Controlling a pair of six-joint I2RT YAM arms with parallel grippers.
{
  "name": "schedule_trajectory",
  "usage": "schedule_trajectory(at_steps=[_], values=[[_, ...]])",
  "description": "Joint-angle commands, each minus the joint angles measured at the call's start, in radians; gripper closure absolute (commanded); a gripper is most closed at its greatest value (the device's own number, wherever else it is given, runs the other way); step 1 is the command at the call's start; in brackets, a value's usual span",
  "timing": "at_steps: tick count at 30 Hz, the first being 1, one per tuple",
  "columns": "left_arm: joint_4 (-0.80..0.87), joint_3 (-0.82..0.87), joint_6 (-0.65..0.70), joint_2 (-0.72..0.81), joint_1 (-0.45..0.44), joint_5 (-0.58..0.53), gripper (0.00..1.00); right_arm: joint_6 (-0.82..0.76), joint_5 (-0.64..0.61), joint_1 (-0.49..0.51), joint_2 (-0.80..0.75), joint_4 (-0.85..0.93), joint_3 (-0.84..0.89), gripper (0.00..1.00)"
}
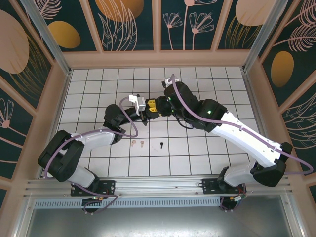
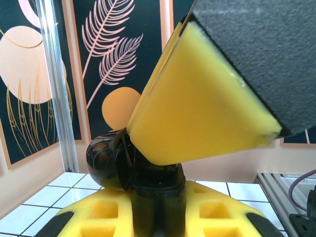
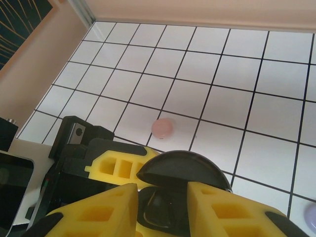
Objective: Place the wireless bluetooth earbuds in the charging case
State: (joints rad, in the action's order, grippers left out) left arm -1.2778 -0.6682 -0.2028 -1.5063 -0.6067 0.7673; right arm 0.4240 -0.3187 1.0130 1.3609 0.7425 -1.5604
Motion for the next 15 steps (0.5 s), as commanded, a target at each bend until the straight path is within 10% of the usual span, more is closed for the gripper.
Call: schedule_trajectory(at_steps=[1, 15], values=[[-0.021, -0.028, 0.013, 0.029, 0.005, 0.017, 1.0, -0.018, -0.029, 0.006, 0.015, 0.026, -0.005, 0.69], [-0.022, -0.032, 0.006, 0.034, 0.005, 0.022, 1.0, -0.031, -0.037, 0.001, 0.029, 0.014, 0.012, 0.78]])
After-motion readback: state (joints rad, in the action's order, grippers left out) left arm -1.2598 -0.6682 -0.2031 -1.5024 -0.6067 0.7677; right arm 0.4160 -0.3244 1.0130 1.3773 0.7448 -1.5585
